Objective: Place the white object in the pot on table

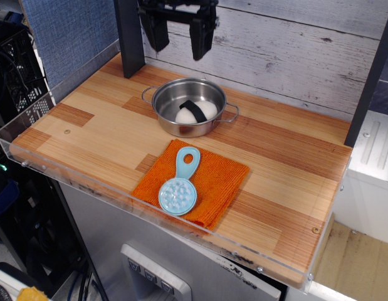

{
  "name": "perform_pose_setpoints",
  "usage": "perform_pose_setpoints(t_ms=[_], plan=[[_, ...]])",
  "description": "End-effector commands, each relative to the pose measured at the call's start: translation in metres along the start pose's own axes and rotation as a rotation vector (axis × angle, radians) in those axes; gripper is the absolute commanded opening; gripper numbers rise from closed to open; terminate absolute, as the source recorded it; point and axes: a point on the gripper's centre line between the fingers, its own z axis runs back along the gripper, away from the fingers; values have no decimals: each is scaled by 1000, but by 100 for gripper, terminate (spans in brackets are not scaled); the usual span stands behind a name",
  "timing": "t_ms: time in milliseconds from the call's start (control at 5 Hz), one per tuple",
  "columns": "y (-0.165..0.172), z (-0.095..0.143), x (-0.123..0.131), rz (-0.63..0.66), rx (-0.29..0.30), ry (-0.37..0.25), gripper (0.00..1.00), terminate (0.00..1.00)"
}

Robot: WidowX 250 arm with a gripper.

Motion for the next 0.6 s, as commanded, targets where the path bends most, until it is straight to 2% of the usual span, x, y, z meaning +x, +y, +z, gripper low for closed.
perform_pose_setpoints(t_ms=[0, 200, 400], plan=[[1, 47, -4, -4, -7, -79, 100, 0], [1, 47, -4, -4, -7, -79, 100, 0], [1, 47, -4, -4, -7, -79, 100, 100]])
